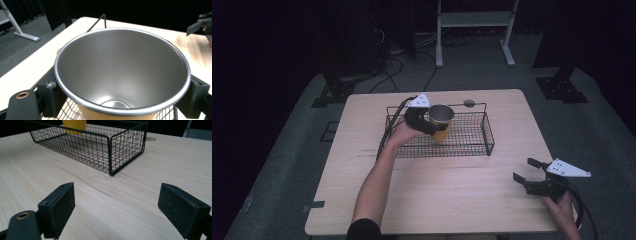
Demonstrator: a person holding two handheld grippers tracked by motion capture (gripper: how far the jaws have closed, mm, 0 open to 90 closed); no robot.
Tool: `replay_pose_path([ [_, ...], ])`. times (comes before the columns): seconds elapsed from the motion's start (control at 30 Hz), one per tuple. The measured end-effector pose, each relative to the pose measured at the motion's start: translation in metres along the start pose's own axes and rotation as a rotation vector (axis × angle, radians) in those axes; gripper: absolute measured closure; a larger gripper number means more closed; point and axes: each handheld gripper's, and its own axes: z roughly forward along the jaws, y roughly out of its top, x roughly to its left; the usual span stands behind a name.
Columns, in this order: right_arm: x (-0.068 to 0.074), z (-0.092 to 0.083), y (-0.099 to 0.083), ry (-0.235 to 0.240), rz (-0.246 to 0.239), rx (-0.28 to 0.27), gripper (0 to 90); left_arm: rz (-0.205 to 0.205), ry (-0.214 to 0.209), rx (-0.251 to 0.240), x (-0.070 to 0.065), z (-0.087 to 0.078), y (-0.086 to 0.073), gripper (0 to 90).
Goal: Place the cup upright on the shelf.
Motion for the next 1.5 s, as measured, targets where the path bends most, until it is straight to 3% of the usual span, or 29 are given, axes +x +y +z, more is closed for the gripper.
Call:
replay_pose_path([
  [0.33,0.0,0.0,0.0,0.001,0.0,-0.001,13.2,0.015,-0.01,0.08,0.002,0.013,-0.01,13.1],
  [0.73,0.0,0.0,0.0,0.001,-0.002,-0.001,13.2,0.019,-0.026,0.131,0.004,0.02,-0.016,12.1],
  [1.13,0.0,0.0,0.0,0.002,0.0,-0.002,13.2,0.023,-0.023,0.144,0.004,0.019,-0.018,11.4],
  [1.5,0.0,-0.001,0.0,0.0,0.002,-0.002,13.2,0.022,-0.008,0.135,0.003,0.016,-0.017,4.3],
])
